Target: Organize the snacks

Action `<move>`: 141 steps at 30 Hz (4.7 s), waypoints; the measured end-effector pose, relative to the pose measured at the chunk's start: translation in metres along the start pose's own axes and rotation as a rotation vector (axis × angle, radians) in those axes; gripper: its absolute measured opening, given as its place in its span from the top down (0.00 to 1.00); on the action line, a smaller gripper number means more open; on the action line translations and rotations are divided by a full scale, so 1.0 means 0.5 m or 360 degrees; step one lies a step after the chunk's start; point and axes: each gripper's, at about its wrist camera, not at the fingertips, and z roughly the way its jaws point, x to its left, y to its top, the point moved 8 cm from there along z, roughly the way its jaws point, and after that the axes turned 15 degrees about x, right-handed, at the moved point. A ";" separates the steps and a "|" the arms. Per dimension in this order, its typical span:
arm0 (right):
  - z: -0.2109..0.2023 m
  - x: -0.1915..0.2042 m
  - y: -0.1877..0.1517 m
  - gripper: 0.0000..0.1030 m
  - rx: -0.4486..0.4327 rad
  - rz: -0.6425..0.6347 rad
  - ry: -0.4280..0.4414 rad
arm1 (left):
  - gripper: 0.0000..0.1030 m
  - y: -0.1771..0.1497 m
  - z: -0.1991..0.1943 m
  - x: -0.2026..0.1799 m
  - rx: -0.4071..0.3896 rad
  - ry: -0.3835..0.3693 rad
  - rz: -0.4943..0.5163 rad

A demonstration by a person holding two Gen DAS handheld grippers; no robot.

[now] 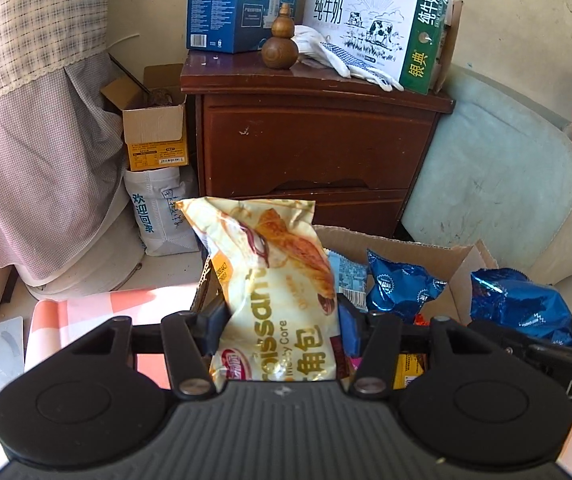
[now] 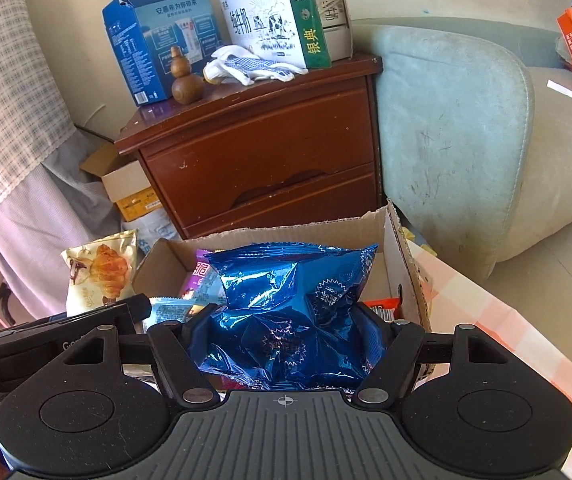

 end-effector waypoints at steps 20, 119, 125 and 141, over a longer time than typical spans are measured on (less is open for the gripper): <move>0.036 -0.033 0.014 0.20 -0.0005 0.0102 -0.0094 | 0.16 0.001 0.027 -0.009 0.0032 0.0028 -0.0010; 0.004 0.015 -0.102 0.05 0.0165 -0.0139 -0.0531 | 0.07 -0.160 -0.041 0.063 0.0328 0.0342 0.0068; -0.014 0.032 -0.150 0.05 0.0161 -0.0184 -0.0511 | 0.07 -0.217 -0.066 0.088 0.0343 0.0326 0.0040; -0.038 0.016 -0.318 0.03 0.0223 -0.0141 -0.0447 | 0.06 -0.381 -0.107 0.145 0.0430 0.0314 0.0055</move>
